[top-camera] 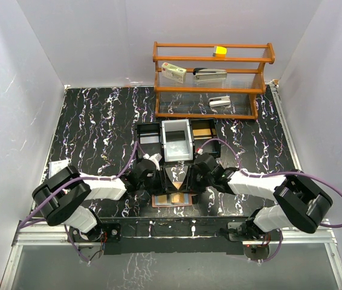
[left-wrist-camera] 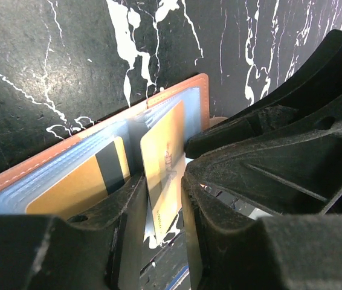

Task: Take the credit cards out of the card holder

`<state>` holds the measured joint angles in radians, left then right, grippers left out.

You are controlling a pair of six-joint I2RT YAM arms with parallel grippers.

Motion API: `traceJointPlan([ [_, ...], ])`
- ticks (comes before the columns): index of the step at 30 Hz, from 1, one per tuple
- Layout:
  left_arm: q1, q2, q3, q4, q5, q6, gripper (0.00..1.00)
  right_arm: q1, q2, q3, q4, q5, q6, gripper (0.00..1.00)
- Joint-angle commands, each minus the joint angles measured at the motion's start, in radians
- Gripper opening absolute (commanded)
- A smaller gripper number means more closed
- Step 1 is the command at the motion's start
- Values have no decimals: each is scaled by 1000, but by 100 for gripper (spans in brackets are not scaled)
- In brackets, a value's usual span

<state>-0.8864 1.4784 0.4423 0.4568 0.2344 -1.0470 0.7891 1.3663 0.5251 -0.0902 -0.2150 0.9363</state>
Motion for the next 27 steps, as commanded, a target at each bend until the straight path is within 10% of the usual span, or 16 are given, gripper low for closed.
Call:
traceJointPlan([
  [1, -10, 12, -24, 82, 40, -44, 27, -4, 39, -90, 31, 12, 27, 27],
  [16, -11, -88, 10, -82, -27, 16, 44, -29, 33, -88, -14, 46, 20, 26],
  [27, -10, -99, 5, -105, -29, 20, 22, -30, 30, -83, -29, 57, 20, 26],
])
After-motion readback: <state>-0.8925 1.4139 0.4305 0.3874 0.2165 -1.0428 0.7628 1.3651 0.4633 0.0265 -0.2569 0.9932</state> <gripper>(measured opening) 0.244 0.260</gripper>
